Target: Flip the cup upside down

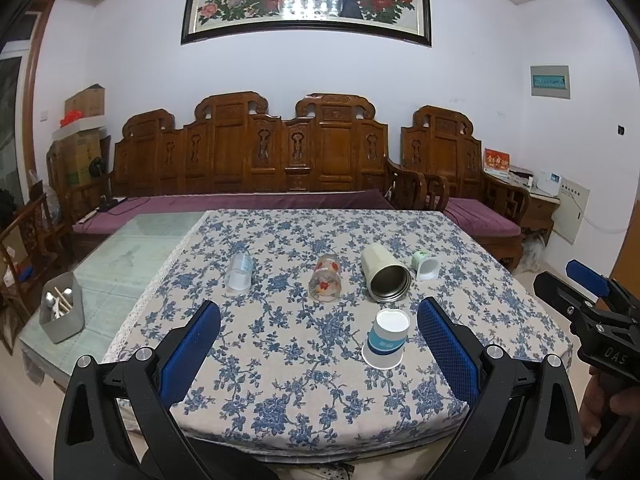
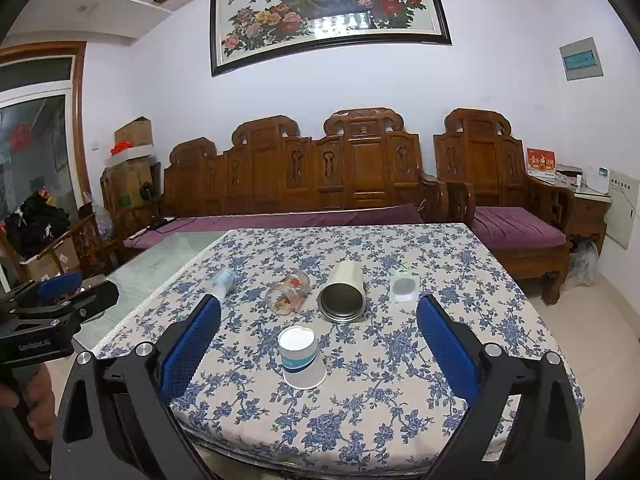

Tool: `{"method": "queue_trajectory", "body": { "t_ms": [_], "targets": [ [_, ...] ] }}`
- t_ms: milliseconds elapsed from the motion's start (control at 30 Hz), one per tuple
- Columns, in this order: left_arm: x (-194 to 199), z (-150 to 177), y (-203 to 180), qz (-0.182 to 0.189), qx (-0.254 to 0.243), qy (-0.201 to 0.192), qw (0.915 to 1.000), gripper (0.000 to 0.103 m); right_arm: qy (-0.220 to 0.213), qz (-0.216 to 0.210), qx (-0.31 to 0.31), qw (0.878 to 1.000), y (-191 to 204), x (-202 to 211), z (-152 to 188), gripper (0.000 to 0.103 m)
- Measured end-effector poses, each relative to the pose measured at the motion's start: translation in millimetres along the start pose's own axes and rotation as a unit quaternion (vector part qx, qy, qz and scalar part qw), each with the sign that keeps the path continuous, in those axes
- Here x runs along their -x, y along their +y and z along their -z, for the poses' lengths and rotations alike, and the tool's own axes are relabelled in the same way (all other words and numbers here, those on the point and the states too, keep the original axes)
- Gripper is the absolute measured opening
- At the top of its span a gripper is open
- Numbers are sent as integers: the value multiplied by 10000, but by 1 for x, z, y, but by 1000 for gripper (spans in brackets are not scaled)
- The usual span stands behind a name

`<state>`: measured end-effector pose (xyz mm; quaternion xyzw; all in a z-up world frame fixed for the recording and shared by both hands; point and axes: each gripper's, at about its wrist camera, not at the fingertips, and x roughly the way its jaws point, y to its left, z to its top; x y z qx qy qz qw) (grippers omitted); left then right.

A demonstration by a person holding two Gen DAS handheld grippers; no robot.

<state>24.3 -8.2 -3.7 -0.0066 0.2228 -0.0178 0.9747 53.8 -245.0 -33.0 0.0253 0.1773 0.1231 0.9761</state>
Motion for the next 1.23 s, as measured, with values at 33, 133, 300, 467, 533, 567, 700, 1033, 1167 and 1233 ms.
{"method": "queue_trajectory", "body": {
  "t_ms": [33,133,300,467,533,567,700,1033,1167,1233],
  "targets": [
    [0,0,0,-1,0,-1,10000,95,-4,-5,2,10000,0,0,0,99],
    [0,0,0,-10,-7,-7,10000,95,-7,-12,4,10000,1,0,1,99],
    [1,1,1,-32,-24,-2,10000,95,-9,-11,3,10000,1,1,1,99],
    [1,1,0,-53,-33,-5,10000,95,-7,-11,-3,10000,1,0,2,99],
    [1,1,1,-59,-35,-6,10000,95,-5,-17,-2,10000,1,0,2,99],
    [2,1,1,-56,-34,-4,10000,95,-4,-14,-1,10000,1,0,2,99],
    [2,1,1,-57,-37,3,10000,95,0,-20,-7,10000,2,1,3,99],
    [2,2,1,-74,-37,4,10000,95,11,-22,-12,10000,3,0,3,99],
    [1,4,2,-81,-29,17,10000,95,10,-10,-19,10000,4,0,5,99],
    [1,4,2,-82,-32,15,10000,95,8,-10,-20,10000,4,0,5,99]
  ]
}}
